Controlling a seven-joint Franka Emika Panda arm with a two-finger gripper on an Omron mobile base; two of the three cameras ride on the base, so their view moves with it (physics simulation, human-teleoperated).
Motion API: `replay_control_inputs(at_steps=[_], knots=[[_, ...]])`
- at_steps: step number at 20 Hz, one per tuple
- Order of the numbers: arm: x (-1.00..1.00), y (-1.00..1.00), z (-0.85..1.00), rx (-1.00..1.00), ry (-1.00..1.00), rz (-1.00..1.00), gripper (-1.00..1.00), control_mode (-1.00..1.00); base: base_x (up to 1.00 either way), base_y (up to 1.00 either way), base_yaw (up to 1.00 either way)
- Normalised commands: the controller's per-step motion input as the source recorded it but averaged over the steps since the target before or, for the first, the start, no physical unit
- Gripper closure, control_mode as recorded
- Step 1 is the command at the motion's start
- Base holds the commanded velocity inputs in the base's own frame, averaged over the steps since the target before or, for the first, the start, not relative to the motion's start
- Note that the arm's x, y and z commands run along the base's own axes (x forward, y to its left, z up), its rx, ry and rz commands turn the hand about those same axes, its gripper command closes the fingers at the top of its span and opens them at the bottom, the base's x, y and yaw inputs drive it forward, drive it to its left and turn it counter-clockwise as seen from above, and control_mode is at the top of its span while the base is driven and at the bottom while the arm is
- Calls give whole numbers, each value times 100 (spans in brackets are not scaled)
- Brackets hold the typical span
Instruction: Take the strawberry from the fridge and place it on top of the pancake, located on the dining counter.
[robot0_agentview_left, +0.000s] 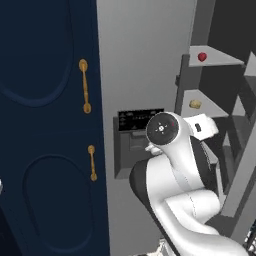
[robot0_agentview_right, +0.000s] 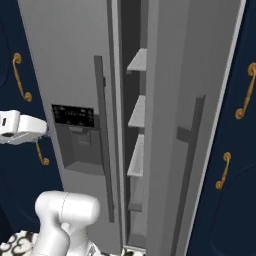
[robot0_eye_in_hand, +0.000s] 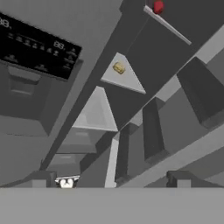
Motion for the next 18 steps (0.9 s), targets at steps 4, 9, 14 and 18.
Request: replay_control_inputs(at_steps=[4,9,14,18], knots=[[0,0,0,0,0,0,-100,100,48,-22,0],[0,0,0,0,0,0,-100,100,-1,-86,4],[0,0,0,0,0,0,-100,100,-4,-77,4],[0,0,0,0,0,0,-100,100,36,-24,3]])
